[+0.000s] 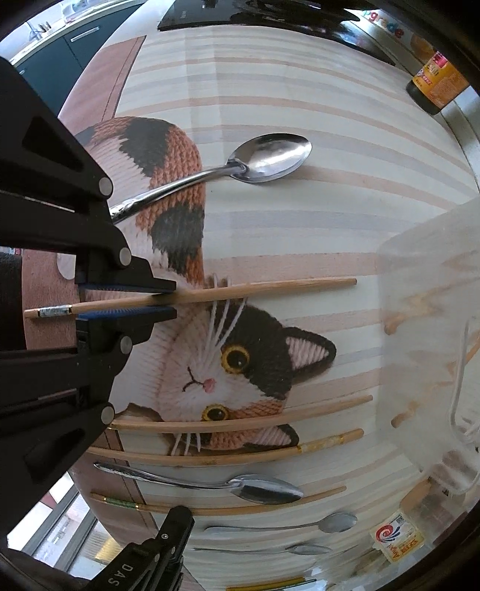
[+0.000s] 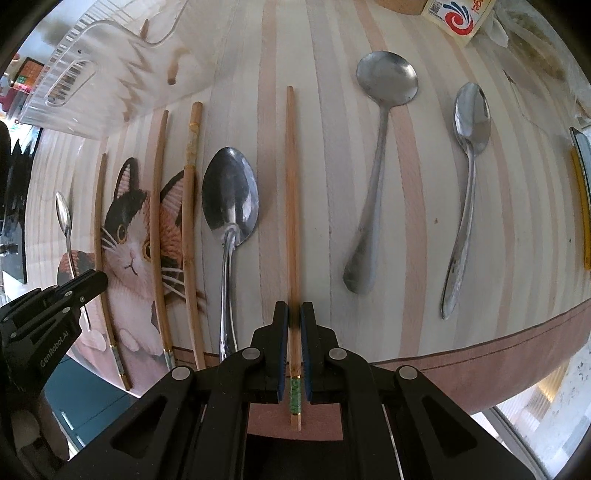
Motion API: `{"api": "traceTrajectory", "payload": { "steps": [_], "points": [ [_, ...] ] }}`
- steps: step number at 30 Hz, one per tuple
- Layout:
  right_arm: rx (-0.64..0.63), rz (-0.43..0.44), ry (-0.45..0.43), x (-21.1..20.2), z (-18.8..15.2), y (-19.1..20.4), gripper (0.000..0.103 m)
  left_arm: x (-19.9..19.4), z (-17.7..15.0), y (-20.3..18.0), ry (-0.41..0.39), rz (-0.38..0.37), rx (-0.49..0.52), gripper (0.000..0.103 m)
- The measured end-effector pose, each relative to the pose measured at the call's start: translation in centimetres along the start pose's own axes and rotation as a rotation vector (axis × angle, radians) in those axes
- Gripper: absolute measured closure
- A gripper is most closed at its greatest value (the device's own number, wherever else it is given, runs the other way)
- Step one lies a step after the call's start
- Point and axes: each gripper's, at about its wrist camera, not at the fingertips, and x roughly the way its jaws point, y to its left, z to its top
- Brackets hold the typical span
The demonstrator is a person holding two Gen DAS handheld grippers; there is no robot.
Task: Organize utensils
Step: 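Close the right tool on a chopstick while the left tool grasps another chopstick, then lift both chopsticks and carry them over the clear tray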
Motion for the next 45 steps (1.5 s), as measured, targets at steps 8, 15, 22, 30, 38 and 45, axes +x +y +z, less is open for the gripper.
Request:
{"api": "traceTrajectory", "payload": {
  "steps": [8,15,22,30,38,45],
  "points": [
    [0.008,-0.016,-0.017,0.1,1.8,0.4,0.096,0.4,1.1,0.0,0.021,-0.006,-0.028,0.097],
    [0.019,0.0,-0.033,0.0,3.4,1.0,0.096,0.3,0.8,0.0,0.008,-0.005,-0.026,0.098],
    [0.047,0.06,-0.076,-1.5,2.9,0.1,0.096,-0.6,-0.9,0.2,-0.03,0.029,-0.033,0.099],
    [0.029,0.121,-0.139,-5.1,2.6,-0.5,0.096,-2.7,-3.1,0.4,-0.074,0.021,-0.051,0.099],
    [-0.021,0.162,-0.222,-9.6,2.5,0.0,0.096,-8.9,-4.0,0.3,-0.2,0.031,-0.07,0.099],
    [-0.058,0.217,-0.295,-13.6,5.0,1.6,0.096,-15.7,-0.7,2.3,-0.332,-0.008,-0.103,0.099]
  ]
}}
